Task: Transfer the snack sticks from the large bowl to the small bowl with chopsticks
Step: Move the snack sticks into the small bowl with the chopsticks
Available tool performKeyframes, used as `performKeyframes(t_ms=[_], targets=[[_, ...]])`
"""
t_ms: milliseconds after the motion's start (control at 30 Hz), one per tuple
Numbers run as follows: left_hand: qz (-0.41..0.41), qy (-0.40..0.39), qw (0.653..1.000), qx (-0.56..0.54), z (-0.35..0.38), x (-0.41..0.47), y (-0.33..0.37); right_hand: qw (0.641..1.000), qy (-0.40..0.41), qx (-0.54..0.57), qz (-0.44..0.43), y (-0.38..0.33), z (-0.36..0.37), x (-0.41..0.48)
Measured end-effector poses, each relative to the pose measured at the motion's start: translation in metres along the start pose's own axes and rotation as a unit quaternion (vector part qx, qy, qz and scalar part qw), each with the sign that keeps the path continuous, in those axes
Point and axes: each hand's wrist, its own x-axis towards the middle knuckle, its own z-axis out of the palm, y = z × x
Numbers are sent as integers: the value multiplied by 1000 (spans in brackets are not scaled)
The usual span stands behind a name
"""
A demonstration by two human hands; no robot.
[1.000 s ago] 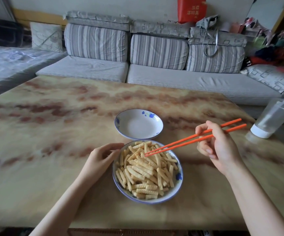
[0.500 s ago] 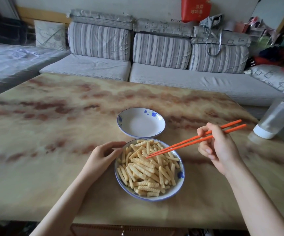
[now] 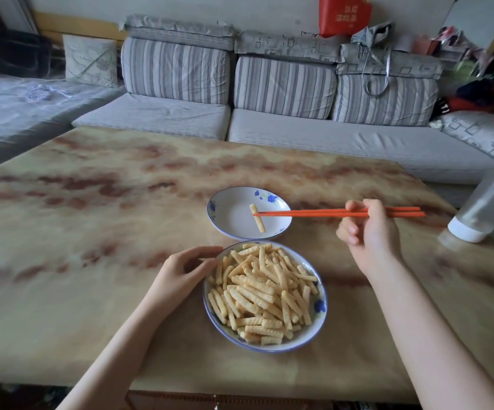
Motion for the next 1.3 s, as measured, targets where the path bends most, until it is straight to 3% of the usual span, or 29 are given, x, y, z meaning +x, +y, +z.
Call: performKeyframes(t_ms=[400, 667, 1033, 1167, 1300], targets=[[-2, 1, 1000, -2, 0, 0, 2, 977, 33, -201, -66, 50, 61, 43], [-1, -2, 1000, 5, -2, 2, -1, 984, 18, -166, -67, 44, 49, 40], [-5, 4, 1000, 0, 1, 1, 3, 989, -74, -124, -32, 18, 8, 13], [-7, 5, 1000, 0, 0, 1, 2, 972, -150, -181, -23, 4, -1, -5], [-4, 7, 1000, -4, 1, 0, 3, 964, -164, -207, -32, -2, -3, -14]])
